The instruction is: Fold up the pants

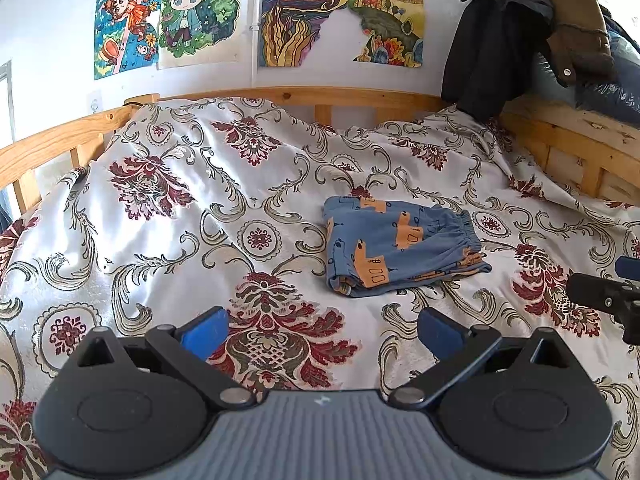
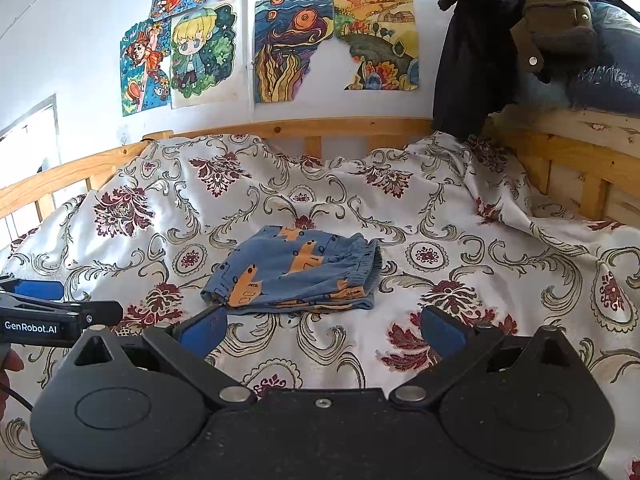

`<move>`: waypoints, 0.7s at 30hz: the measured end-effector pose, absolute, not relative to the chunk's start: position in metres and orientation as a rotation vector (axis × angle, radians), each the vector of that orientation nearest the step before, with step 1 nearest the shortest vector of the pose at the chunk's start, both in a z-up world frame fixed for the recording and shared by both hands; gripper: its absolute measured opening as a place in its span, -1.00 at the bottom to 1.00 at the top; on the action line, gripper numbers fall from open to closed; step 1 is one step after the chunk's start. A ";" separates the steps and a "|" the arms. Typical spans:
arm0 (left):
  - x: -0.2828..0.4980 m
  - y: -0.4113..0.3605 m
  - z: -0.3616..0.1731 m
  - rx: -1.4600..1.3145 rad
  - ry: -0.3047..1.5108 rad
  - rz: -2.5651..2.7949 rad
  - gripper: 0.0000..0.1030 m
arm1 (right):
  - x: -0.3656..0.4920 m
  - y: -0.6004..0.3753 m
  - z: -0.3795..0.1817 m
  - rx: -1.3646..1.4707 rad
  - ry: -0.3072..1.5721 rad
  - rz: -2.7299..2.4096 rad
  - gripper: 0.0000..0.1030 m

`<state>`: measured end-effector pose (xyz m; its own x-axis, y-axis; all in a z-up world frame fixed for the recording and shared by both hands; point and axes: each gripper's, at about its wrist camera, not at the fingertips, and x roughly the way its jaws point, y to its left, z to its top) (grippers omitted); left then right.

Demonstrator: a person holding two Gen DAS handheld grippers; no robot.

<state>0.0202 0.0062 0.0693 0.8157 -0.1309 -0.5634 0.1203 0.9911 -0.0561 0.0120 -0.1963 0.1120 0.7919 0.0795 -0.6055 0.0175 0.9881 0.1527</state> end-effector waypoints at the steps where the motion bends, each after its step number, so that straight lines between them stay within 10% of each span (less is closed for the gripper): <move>1: 0.020 0.006 0.069 -0.018 0.602 -0.134 1.00 | 0.013 -0.197 0.113 0.154 0.657 0.033 0.99; 21: 0.015 0.002 0.070 0.018 0.593 -0.141 1.00 | 0.013 -0.195 0.108 0.150 0.666 0.043 0.99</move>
